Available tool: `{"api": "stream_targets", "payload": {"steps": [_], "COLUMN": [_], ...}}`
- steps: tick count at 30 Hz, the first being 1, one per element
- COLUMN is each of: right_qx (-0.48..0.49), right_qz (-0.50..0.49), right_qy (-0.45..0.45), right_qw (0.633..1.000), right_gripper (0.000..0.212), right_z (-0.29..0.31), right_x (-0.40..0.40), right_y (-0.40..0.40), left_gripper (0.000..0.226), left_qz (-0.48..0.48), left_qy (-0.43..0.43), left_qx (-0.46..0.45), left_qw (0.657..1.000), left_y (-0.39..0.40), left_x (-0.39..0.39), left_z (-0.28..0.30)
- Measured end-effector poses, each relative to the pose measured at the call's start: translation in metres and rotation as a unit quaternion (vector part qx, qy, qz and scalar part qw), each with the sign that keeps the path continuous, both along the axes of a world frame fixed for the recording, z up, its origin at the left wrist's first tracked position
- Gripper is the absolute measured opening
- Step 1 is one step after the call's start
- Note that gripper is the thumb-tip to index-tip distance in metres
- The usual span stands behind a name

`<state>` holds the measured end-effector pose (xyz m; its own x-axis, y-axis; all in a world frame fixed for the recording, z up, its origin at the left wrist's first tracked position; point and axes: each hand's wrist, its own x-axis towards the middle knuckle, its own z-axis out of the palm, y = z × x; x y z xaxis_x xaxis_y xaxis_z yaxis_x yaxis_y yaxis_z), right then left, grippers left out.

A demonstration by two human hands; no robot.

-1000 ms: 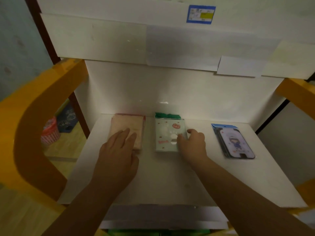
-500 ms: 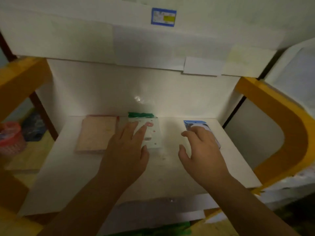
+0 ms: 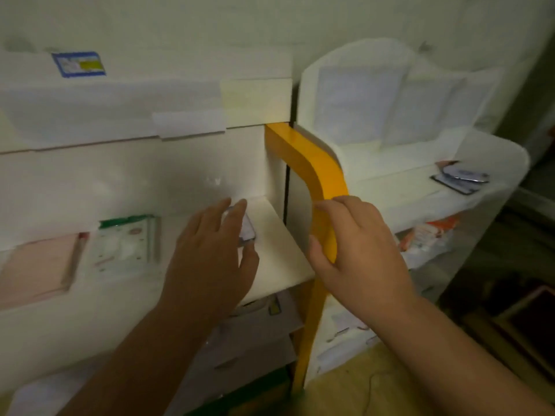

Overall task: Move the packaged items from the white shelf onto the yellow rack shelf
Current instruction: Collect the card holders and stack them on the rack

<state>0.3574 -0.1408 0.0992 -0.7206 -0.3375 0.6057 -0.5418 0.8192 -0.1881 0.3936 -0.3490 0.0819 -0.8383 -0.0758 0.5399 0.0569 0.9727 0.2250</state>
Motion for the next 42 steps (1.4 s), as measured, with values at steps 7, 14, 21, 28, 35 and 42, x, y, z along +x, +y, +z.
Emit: {"api": "stream_targets", "payload": {"steps": [7,14,21,28,35,42], "right_qx": [0.038,0.060,0.057,0.104,0.108,0.109], "right_qz": [-0.050,-0.077,-0.077,-0.048,-0.025,0.009], "right_qy": [-0.030,-0.077,-0.137,-0.142,-0.150,-0.198], "right_qw": [0.998,0.992,0.986,0.983,0.982,0.974], "right_gripper": [0.046,0.047,0.049,0.047,0.050,0.052], "right_z": [-0.010,-0.031,-0.052,-0.063,-0.069,-0.083], "right_x": [-0.004,-0.015,-0.060,-0.125,-0.204,-0.259], "right_y": [0.139,0.232,0.272,0.276,0.272,0.263], "left_gripper": [0.056,0.066,0.063,0.065,0.075,0.084], "left_qz": [-0.061,-0.096,-0.108,-0.077,0.014,0.079], "left_qy": [0.038,-0.034,-0.077,-0.120,-0.219,-0.294], "left_qx": [0.004,-0.043,-0.044,-0.014,0.030,0.034], "left_qw": [0.997,0.994,0.990,0.990,0.975,0.952], "left_y": [0.137,0.233,0.274,0.287,0.283,0.266], "left_x": [-0.002,-0.017,-0.059,-0.128,-0.197,-0.249], "left_z": [0.002,-0.015,-0.036,-0.068,-0.076,-0.102]}}
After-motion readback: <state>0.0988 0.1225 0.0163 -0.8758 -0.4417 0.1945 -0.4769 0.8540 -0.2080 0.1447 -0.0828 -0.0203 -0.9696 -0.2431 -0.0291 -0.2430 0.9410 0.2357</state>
